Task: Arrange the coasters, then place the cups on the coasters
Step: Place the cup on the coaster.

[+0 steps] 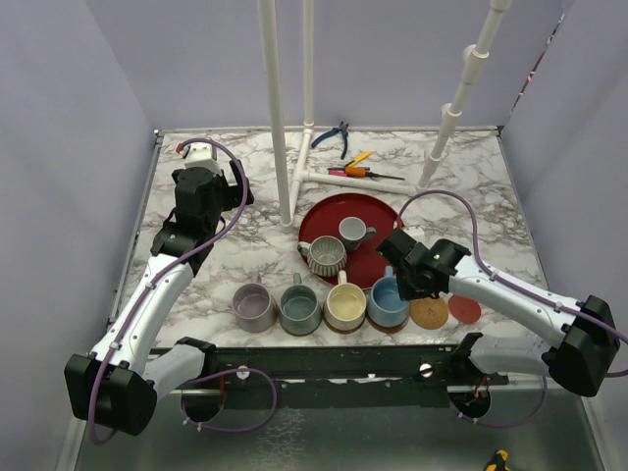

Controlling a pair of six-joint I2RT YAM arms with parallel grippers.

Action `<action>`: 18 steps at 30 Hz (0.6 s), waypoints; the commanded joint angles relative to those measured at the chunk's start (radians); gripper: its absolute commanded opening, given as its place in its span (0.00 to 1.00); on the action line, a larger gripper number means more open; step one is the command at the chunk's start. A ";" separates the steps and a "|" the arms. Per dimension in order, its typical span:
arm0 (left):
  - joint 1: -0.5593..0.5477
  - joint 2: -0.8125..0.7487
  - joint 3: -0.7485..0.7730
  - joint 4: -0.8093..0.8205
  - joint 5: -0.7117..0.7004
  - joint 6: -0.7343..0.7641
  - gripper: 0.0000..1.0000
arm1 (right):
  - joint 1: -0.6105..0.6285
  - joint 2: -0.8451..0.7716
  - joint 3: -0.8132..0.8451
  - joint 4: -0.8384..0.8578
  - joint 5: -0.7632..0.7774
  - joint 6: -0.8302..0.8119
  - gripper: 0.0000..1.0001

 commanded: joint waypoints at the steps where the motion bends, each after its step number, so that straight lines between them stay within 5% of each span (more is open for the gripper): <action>1: 0.005 -0.006 -0.014 0.020 0.017 0.003 0.99 | 0.007 -0.010 0.015 -0.025 0.036 0.032 0.01; 18: 0.005 -0.006 -0.016 0.023 0.021 0.003 0.99 | 0.017 -0.039 0.010 -0.034 0.020 0.045 0.01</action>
